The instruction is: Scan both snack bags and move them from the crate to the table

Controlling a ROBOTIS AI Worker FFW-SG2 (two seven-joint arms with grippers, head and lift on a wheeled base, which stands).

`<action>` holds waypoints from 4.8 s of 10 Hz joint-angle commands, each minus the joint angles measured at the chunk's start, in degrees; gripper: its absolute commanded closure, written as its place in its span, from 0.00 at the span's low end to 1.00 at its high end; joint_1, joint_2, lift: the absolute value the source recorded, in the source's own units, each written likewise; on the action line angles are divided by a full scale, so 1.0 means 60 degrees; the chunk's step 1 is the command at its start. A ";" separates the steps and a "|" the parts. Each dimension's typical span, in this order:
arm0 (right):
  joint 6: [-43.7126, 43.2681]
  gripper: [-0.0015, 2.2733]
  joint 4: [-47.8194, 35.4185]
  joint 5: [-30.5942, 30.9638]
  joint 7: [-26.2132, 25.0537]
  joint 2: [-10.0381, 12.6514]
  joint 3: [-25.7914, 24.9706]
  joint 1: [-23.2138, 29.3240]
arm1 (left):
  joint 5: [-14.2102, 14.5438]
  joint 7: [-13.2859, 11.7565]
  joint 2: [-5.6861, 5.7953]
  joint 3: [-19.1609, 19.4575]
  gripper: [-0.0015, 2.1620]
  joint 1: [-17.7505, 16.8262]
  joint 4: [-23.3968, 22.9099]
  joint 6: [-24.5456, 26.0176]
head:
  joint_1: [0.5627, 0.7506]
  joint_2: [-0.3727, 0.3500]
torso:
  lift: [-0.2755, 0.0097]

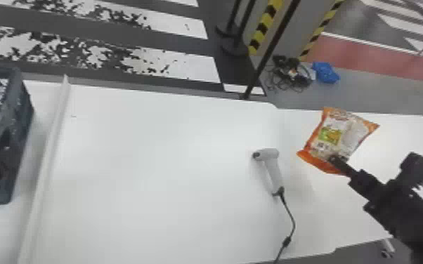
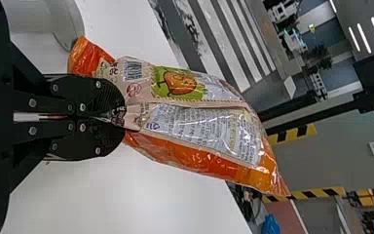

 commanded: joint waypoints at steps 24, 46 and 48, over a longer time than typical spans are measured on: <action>-0.9991 0.04 -0.2976 0.4192 -0.3830 0.2818 0.7273 0.3797 | 0.0103 0.0234 0.0007 0.0001 0.05 0.0104 -0.0150 0.0008 | 0.70 0.48 | 0.66; -0.9346 0.04 -0.3035 0.4060 -0.3815 0.2671 0.7478 0.4031 | -0.6313 -0.7969 0.3962 -0.2680 0.06 -0.8392 0.5753 0.6277 | 0.70 0.72 | 0.66; -0.9287 0.04 -0.2961 0.3957 -0.3815 0.2554 0.7595 0.3899 | -0.6987 -0.8409 0.3859 -0.3383 0.06 -0.8670 0.6617 0.6131 | 0.70 0.73 | 0.66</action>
